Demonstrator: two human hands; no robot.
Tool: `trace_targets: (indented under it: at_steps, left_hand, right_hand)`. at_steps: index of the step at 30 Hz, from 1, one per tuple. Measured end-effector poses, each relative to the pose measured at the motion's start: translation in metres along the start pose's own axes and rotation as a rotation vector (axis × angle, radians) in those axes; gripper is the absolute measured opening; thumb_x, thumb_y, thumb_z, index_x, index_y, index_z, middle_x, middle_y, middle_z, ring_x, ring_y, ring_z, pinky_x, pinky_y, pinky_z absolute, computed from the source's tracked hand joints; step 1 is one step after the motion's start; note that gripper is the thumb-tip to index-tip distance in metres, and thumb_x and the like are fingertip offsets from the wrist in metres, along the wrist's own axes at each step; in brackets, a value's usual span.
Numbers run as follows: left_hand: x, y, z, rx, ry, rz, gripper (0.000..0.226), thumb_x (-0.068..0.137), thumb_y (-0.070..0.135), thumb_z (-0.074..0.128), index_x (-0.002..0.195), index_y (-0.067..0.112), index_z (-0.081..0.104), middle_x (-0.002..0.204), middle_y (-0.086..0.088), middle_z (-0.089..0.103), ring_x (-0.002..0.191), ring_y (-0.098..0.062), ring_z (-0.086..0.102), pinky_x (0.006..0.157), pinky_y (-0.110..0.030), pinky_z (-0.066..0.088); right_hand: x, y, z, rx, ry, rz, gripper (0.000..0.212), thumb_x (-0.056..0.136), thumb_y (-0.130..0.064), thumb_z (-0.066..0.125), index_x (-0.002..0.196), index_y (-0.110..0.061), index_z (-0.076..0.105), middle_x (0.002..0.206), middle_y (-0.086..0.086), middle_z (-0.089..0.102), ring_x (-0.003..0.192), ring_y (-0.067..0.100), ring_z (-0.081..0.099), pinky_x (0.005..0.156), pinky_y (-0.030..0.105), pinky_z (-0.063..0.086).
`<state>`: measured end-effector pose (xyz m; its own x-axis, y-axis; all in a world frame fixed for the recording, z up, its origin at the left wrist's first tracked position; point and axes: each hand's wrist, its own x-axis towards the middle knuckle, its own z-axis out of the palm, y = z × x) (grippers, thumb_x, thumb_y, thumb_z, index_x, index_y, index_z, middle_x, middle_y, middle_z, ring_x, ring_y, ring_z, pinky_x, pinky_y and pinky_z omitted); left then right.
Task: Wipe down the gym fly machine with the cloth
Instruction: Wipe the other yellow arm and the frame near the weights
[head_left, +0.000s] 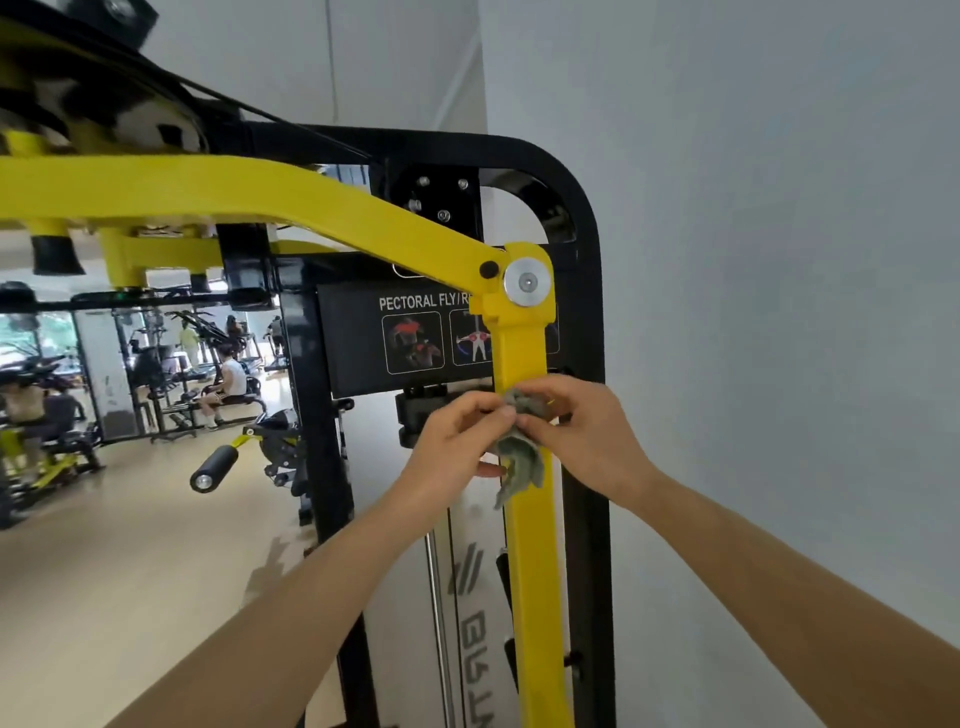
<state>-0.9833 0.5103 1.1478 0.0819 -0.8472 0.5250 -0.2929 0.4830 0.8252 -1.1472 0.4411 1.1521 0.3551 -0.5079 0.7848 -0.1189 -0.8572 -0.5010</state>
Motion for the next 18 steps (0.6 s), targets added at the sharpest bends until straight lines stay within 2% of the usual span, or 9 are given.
trace_targets:
  at_steps: [3, 7, 10, 12, 16, 18]
  left_hand:
    - [-0.011, -0.008, 0.004, 0.104, -0.047, 0.057, 0.033, 0.091, 0.012, 0.073, 0.12, 0.026, 0.067, 0.103, -0.002, 0.077, 0.092, -0.02, 0.075, 0.072, -0.028, 0.06]
    - [-0.012, -0.01, -0.003, 0.079, 0.019, 0.073, 0.035, 0.093, 0.005, 0.068, 0.113, 0.034, 0.075, 0.107, -0.003, 0.078, 0.099, -0.023, 0.075, 0.08, -0.04, 0.063]
    - [-0.006, -0.004, -0.012, 0.193, 0.084, 0.128, 0.037, 0.091, 0.007, 0.071, 0.099, 0.043, 0.078, 0.1, 0.004, 0.079, 0.096, -0.018, 0.076, 0.079, -0.036, 0.063]
    - [0.001, 0.002, -0.017, 0.309, 0.152, 0.188, 0.032, 0.088, 0.008, 0.075, 0.095, 0.039, 0.079, 0.092, 0.009, 0.079, 0.088, -0.011, 0.076, 0.077, -0.033, 0.063]
    - [0.019, 0.015, -0.022, 0.544, 0.309, 0.338, 0.021, 0.086, 0.013, 0.078, 0.091, 0.034, 0.079, 0.078, 0.023, 0.074, 0.072, 0.003, 0.071, 0.064, -0.012, 0.054]
    - [0.031, 0.019, -0.021, 0.614, 0.427, 0.369, 0.013, 0.088, 0.016, 0.077, 0.091, 0.029, 0.08, 0.075, 0.023, 0.072, 0.071, 0.002, 0.069, 0.064, -0.017, 0.055]
  right_hand:
    - [-0.005, 0.01, -0.007, 0.042, 0.034, 0.065, 0.021, 0.087, -0.015, 0.077, 0.108, -0.013, 0.076, 0.094, -0.004, 0.075, 0.087, 0.006, 0.07, 0.081, 0.024, 0.06]
    - [-0.005, 0.016, -0.018, 0.018, -0.032, 0.054, 0.018, 0.087, -0.015, 0.077, 0.105, -0.02, 0.074, 0.089, -0.013, 0.072, 0.086, -0.001, 0.067, 0.075, 0.012, 0.055]
    - [0.002, 0.019, -0.032, -0.055, -0.048, 0.03, 0.023, 0.088, -0.011, 0.076, 0.104, -0.027, 0.071, 0.091, -0.014, 0.069, 0.086, 0.003, 0.066, 0.075, 0.012, 0.054]
    - [0.009, 0.02, -0.04, -0.076, 0.001, 0.031, 0.022, 0.087, -0.009, 0.074, 0.1, -0.026, 0.069, 0.09, -0.01, 0.069, 0.08, 0.008, 0.066, 0.072, 0.016, 0.056]
    - [0.026, 0.019, -0.041, -0.088, 0.148, 0.035, 0.016, 0.085, -0.005, 0.076, 0.09, -0.017, 0.067, 0.08, -0.006, 0.066, 0.071, 0.012, 0.062, 0.063, 0.013, 0.051]
    - [0.037, 0.022, -0.046, -0.081, 0.221, 0.079, 0.016, 0.084, -0.002, 0.075, 0.086, -0.015, 0.065, 0.077, -0.003, 0.066, 0.069, 0.017, 0.064, 0.059, 0.015, 0.052]
